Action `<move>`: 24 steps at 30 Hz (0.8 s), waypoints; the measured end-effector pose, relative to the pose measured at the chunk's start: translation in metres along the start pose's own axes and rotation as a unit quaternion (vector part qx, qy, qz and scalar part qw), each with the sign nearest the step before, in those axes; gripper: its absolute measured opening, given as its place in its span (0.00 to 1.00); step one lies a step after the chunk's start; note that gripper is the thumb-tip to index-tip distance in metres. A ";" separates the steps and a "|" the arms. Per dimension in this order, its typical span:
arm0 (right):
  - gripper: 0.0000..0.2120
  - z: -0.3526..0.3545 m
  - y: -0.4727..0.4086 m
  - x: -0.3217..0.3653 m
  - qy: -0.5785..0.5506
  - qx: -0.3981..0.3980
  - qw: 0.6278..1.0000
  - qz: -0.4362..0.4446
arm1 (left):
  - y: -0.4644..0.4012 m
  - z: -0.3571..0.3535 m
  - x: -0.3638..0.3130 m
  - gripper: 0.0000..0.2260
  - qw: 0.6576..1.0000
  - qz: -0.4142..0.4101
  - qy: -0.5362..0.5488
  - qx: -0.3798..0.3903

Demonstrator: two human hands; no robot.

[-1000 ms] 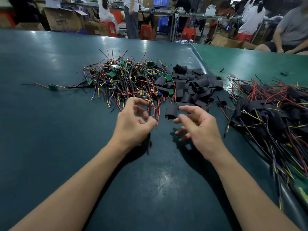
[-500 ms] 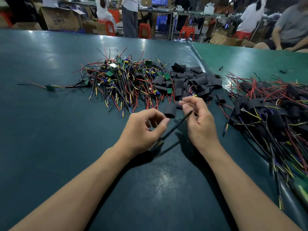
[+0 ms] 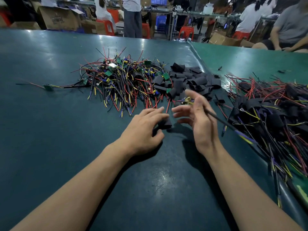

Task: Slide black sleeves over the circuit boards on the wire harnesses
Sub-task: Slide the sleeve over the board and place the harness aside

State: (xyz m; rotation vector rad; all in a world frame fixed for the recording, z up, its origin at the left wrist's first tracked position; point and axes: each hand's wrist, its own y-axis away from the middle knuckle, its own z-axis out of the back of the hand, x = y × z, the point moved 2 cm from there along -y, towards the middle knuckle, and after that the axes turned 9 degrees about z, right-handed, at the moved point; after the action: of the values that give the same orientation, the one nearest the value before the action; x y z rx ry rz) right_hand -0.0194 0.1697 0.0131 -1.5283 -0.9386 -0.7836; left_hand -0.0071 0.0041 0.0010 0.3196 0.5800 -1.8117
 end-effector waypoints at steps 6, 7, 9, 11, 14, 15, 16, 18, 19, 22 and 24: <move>0.23 0.016 -0.008 0.010 -0.087 -0.075 0.992 -0.047 | 0.001 0.004 0.008 0.14 0.993 -0.013 -0.101 -0.060; 0.21 0.018 -0.009 0.011 -0.085 -0.088 0.991 -0.047 | 0.001 0.006 0.010 0.13 0.991 -0.011 -0.112 -0.070; 0.16 0.023 -0.010 0.014 -0.059 -0.113 0.991 -0.034 | 0.000 0.009 0.015 0.13 0.992 -0.014 -0.099 -0.079; 0.14 0.025 -0.011 0.015 -0.050 -0.118 0.991 -0.023 | -0.001 0.011 0.015 0.13 0.996 -0.024 -0.059 -0.058; 0.12 0.029 -0.011 0.016 -0.092 -0.108 0.990 -0.027 | -0.001 0.010 0.013 0.10 0.999 -0.030 -0.023 -0.031; 0.12 0.030 -0.011 0.017 -0.102 -0.103 0.989 -0.035 | -0.001 0.011 0.012 0.09 0.998 -0.033 -0.023 -0.043; 0.11 0.031 -0.011 0.017 -0.109 -0.098 0.988 -0.045 | -0.001 0.011 0.012 0.09 0.998 -0.034 -0.019 -0.056; 0.12 0.032 -0.012 0.014 -0.119 -0.093 0.985 -0.080 | 0.000 0.012 0.014 0.12 0.997 -0.032 -0.011 -0.067; 0.13 0.033 -0.012 0.012 -0.117 -0.094 0.983 -0.106 | 0.000 0.011 0.014 0.13 0.997 -0.036 -0.017 -0.062; 0.15 0.030 -0.011 0.006 -0.047 -0.084 0.979 -0.182 | -0.001 0.008 0.014 0.11 0.997 -0.058 -0.023 -0.033; 0.14 0.025 -0.008 0.006 0.016 -0.070 0.977 -0.200 | -0.002 0.007 0.013 0.07 0.997 -0.070 -0.006 -0.020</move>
State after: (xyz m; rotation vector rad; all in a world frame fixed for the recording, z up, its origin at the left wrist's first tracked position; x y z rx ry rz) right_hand -0.0246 0.1960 0.0180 -1.4590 -1.2070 -1.1780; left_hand -0.0129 -0.0100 0.0011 0.2452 0.6429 -1.9318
